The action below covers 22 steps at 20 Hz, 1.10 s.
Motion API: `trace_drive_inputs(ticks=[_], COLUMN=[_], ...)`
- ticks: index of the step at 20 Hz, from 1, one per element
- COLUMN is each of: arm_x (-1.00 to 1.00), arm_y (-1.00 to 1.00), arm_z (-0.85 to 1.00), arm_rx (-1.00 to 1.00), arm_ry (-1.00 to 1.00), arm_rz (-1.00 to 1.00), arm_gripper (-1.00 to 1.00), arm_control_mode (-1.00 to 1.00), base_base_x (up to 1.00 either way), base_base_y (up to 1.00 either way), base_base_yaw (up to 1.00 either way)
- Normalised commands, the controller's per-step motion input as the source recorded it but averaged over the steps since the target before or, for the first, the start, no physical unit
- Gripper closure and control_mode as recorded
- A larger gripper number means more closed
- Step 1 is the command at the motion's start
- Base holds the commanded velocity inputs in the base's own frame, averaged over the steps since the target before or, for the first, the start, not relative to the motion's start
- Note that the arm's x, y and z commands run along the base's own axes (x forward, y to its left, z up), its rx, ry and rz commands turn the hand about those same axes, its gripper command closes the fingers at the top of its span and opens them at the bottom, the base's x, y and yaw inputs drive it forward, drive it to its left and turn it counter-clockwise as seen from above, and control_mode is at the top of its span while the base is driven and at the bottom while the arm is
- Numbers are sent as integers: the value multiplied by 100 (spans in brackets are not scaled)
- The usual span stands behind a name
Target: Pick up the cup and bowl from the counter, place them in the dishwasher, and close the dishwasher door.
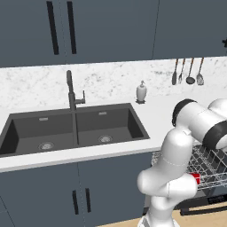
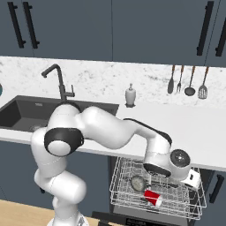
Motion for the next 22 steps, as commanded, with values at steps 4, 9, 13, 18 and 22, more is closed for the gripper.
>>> trace_drive_inputs(ticks=[4, 9, 13, 18, 22], arm_x=[-100, -100, -100, -100, -87], arm_y=[-53, -8, 13, 0, -1], arm_z=[62, -1, 0, -58, -100], arm_rx=[25, 17, 0, -1, 0], arm_ry=[-16, -40, -33, -41, -35], arm_rz=[0, 0, 0, 8, 16], arm_gripper=[-100, -100, -100, -100, -100], arm_control_mode=[-100, -100, -100, -100, -100], base_base_x=[0, 0, 0, 0, 0], base_base_y=[0, 0, 0, 0, 0], base_base_yaw=[0, 0, 0, 0, 0])
